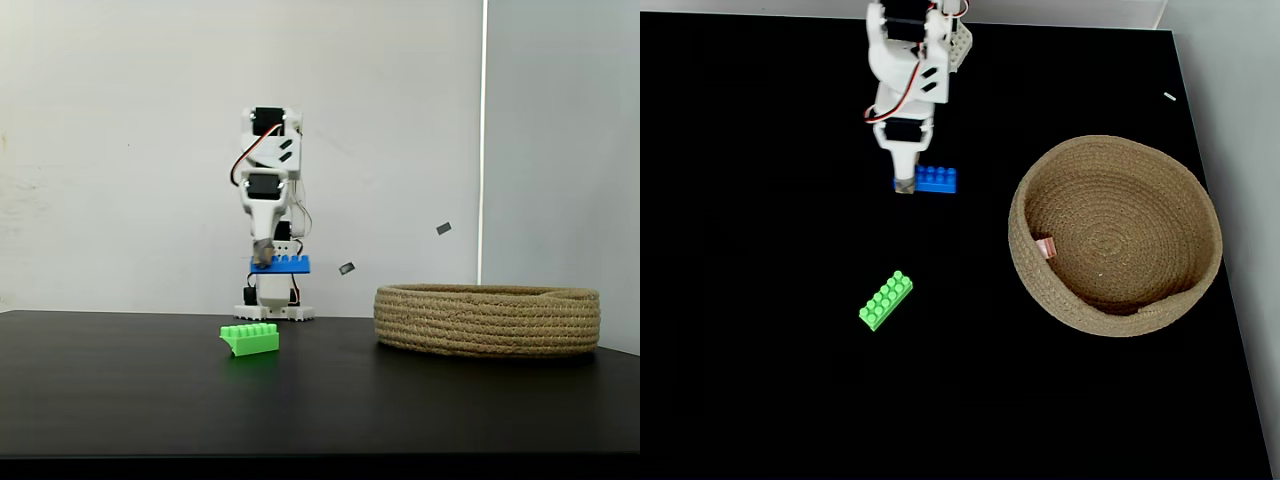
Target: Place the lego blocks in the tray
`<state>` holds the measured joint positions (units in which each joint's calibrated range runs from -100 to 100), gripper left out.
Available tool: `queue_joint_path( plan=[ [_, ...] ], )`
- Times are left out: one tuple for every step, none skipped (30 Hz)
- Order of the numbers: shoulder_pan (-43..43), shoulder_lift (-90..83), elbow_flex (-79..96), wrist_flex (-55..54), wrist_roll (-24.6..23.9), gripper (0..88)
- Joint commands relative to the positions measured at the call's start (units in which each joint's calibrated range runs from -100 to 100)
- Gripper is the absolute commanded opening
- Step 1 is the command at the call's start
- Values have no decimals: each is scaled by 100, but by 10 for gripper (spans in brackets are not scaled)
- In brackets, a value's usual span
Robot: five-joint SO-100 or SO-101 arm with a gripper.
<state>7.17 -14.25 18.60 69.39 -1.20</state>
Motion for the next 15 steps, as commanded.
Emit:
queue_joint_path(
  plan=[
    [-1335, -699, -470, -154, -449, 2],
    [-1632, -707, -497, -262, -576, 2],
    [-1912, -707, -515, -379, -684, 2],
    [-2168, -682, -543, -479, -762, 2],
    [-2382, -656, -543, -587, -830, 2],
    [-2596, -621, -543, -704, -889, 2],
    [-2786, -579, -515, -820, -928, 2],
    [-2959, -501, -506, -929, -957, 3],
    [-3099, -355, -533, -1004, -987, 3],
    [-3182, -192, -615, -1037, -1021, 3],
    [-3239, 6, -734, -1045, -1065, 4],
    [-3272, 221, -889, -1045, -1104, 13],
    [-3281, 410, -1044, -1029, -1143, 26],
    [-3281, 582, -1217, -1004, -1182, 41],
    [-3272, 737, -1382, -979, -1192, 55]
  ],
)
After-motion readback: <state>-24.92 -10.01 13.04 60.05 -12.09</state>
